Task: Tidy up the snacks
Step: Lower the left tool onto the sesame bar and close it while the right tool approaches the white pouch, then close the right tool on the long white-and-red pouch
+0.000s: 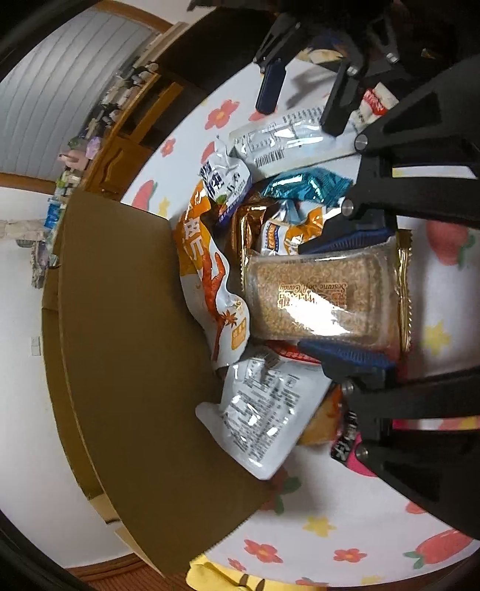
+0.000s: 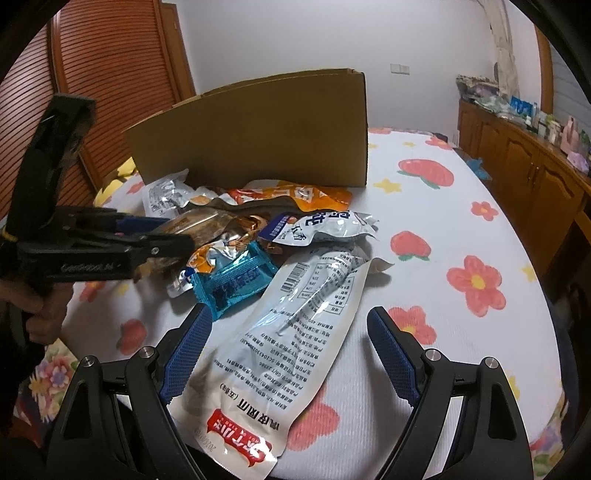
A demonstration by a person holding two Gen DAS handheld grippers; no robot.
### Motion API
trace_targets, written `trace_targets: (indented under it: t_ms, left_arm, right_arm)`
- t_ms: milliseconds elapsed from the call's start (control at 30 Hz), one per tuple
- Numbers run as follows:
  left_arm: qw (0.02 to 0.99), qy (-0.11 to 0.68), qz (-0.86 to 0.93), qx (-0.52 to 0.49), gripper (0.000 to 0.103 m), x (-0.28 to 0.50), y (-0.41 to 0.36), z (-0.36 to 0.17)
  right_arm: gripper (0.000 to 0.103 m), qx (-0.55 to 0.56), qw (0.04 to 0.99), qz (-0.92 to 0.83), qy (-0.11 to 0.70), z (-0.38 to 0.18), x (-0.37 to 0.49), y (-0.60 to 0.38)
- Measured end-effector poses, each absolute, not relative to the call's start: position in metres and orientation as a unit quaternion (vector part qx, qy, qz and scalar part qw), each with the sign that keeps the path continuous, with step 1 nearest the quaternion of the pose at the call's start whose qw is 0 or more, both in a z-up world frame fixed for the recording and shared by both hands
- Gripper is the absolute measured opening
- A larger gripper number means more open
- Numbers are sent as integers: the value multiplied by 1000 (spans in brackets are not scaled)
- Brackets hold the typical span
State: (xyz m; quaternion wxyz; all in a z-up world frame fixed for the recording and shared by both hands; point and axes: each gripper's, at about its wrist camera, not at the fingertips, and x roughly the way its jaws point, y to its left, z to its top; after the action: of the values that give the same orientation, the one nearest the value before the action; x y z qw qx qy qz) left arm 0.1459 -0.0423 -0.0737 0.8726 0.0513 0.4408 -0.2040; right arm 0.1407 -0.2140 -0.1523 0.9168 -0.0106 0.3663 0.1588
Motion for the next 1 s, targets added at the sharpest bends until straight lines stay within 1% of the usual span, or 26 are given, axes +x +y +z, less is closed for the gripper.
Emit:
trace_targets:
  t_ms: [233,467,733,1000]
  left_arm:
    - [889,408,-205,27,44,117,-32,-59]
    - [898,391,-200,11,44,105,-23,-56]
    - [903,384,-190,17,44,90,-23,-60]
    - [904,385,-184,9,44,87,-18,-63]
  right_arm:
    - [88,-7,913,156,376,-154,149,-217]
    - [88,-18,909,152,387,-160,157,-215]
    - [88,-63,908,141,390,-164,159,-205]
    - [85,-103,898,139,404,-164,163,-213]
